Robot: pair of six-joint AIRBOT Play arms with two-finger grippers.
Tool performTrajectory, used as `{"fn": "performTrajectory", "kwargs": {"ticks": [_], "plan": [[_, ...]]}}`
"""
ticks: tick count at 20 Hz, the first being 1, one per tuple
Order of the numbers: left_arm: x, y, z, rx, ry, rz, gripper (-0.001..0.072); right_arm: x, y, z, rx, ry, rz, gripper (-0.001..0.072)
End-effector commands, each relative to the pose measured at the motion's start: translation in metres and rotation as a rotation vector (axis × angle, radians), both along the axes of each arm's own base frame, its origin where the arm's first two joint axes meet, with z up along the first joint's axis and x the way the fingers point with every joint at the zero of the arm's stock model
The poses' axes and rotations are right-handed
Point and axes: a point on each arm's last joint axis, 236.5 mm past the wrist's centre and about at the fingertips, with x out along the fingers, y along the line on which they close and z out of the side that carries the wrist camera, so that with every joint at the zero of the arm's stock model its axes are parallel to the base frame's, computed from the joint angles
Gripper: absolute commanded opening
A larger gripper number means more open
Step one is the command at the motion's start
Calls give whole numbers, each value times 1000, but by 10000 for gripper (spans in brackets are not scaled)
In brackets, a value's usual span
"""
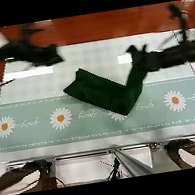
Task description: Fold the shirts.
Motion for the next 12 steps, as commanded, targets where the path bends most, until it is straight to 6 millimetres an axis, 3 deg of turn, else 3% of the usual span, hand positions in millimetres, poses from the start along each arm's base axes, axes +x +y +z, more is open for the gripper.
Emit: {"fn": "performTrajectory", "kwargs": {"ticks": [1, 3, 5, 8, 9, 10, 11, 12], "plan": [[-74, 58, 34, 46, -215, 143, 38, 34, 84, -26, 8, 31, 122, 19], [-121, 56, 22, -22, -236, 184, 38, 55, 124, -53, 10, 75, 149, 19], [-157, 57, -3, -63, -223, 223, 38, 70, 158, -80, 9, 115, 176, 19], [-182, 58, -40, -114, -172, 286, 38, 86, 200, -117, 59, 190, 151, 39], [-185, 58, -52, -111, -152, 288, 38, 83, 212, -125, 98, 237, 149, 243], [-186, 58, -62, -107, -129, 289, 38, 77, 220, -127, 147, 289, 161, 577], [-186, 59, -70, -102, -106, 291, 38, 74, 220, -125, 170, 310, 178, 626], [-186, 59, -75, -99, -91, 292, 38, 79, 207, -118, 175, 318, 173, 626]]}}
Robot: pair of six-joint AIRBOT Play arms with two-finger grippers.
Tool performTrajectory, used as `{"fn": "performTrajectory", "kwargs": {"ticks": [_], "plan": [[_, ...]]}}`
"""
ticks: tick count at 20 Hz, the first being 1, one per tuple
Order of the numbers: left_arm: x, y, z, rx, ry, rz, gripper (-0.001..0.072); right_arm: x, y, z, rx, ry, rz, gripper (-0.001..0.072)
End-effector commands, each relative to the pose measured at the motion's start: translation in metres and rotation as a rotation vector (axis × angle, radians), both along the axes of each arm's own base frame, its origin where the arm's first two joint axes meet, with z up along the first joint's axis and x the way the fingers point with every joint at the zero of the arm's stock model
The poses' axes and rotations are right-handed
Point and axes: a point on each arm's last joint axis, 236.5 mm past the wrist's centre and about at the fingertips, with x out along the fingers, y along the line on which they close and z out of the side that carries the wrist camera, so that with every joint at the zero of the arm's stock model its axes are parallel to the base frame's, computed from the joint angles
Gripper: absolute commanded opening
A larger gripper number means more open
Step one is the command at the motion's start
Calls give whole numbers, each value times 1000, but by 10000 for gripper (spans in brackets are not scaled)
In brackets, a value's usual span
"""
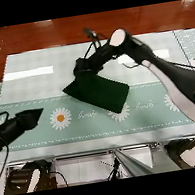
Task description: Fold the shirts.
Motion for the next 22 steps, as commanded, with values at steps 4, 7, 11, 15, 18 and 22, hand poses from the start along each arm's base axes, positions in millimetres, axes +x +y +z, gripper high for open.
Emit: {"fn": "performTrajectory", "kwargs": {"ticks": [4, 7, 11, 15, 18, 22], "plan": [[-2, 3, -26, -21, 43, 37, 38, 11, -108, 57, 17, 62, 3, 623], [-1, 3, -25, -19, 37, 36, 39, -10, -248, 72, -378, -56, -103, 623], [0, 3, -26, 10, 22, 10, 39, -63, -362, 39, -589, -128, -631, 622], [8, 4, -34, 8, 49, 23, 39, -112, -297, -54, -171, 84, -860, 621], [16, 3, -45, 2, 94, 28, 39, -120, -259, -91, -101, 195, -791, 622], [18, -2, -66, 18, 172, -5, 39, -108, -232, -126, -83, 303, -702, 622]]}}
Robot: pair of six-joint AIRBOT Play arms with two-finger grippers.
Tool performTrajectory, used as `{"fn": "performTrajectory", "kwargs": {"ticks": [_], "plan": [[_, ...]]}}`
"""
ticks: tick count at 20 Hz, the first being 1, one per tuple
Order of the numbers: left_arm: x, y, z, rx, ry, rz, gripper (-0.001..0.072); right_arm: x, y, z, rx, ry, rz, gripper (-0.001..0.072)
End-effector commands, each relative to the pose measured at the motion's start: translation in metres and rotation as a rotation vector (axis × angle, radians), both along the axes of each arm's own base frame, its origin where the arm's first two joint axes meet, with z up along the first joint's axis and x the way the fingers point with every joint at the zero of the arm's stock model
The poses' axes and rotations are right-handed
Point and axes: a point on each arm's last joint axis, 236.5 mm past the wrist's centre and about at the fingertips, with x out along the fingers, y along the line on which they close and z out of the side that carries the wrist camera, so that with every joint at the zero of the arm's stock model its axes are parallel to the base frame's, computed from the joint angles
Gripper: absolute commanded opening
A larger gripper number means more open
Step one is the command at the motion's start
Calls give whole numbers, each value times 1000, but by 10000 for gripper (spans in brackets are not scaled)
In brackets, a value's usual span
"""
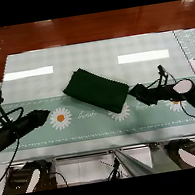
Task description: Fold the shirts.
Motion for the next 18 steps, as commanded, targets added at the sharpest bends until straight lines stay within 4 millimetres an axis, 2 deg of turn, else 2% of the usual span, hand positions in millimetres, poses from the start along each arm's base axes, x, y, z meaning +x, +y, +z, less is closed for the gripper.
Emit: {"fn": "performTrajectory", "kwargs": {"ticks": [1, 3, 5, 6, 7, 8, 9, 11, 14, 16, 18], "plan": [[2, -4, -17, 8, 63, -26, 39, 9, 24, -28, 87, 64, 29, 621], [2, -9, -24, 10, 87, -43, 40, 11, 40, -35, 135, 118, 89, 621], [5, -15, -28, 12, 92, -60, 39, 11, 65, -37, 167, 149, 180, 607], [6, -19, -29, 12, 89, -71, 39, 12, 76, -37, 169, 150, 220, 546], [6, -24, -30, 13, 87, -84, 39, 16, 87, -36, 167, 142, 260, 407], [5, -28, -31, 14, 87, -102, 39, 19, 96, -32, 169, 125, 315, 173], [4, -32, -32, 15, 90, -117, 40, 24, 105, -22, 178, 79, 400, 19], [-1, -39, -33, 17, 92, -147, 40, 43, 118, 20, 200, -7, 506, 18], [-3, -43, -33, 18, 90, -164, 40, 81, 118, 105, 98, -178, 618, 18], [-2, -43, -32, 17, 84, -161, 40, 112, 102, 165, -11, -295, 619, 18], [-2, -46, -31, 2, 87, -160, 40, 138, 71, 221, -91, -380, 546, 18]]}}
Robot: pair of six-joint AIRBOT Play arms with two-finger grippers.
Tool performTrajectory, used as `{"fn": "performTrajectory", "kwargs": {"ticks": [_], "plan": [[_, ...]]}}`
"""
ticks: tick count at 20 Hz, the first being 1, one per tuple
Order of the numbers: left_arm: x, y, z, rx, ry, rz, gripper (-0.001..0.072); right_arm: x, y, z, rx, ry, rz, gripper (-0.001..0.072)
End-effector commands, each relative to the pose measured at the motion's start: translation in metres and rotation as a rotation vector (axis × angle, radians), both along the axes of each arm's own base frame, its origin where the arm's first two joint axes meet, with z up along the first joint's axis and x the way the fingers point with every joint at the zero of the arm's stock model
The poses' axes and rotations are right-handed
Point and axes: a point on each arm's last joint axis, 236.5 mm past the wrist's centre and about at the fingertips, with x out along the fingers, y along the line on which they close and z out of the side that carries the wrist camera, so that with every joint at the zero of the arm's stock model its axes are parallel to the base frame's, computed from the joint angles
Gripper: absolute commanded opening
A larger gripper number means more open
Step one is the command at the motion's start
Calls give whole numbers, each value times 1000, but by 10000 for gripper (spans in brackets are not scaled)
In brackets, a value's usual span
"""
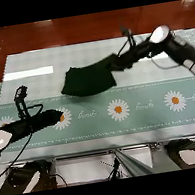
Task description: Fold the shirts.
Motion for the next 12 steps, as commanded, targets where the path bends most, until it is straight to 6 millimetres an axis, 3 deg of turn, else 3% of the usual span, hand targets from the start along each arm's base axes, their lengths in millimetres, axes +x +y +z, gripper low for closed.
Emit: {"fn": "performTrajectory", "kwargs": {"ticks": [1, 3, 6, 9, 12], "plan": [[0, -5, 2, -20, 0, -2, 40, 28, -51, 94, -103, -155, -78, 18], [-1, -7, 3, -24, 2, -7, 40, 31, -88, 131, -116, -189, -129, 18], [-5, -12, 3, -24, 3, -30, 40, 28, -163, 155, -157, -173, -246, 19], [-11, -20, 3, -27, 4, -66, 40, 6, -250, 153, -171, -56, -414, 19], [-16, -26, 3, -27, 4, -93, 40, -39, -325, 133, -249, 97, -554, 19]]}}
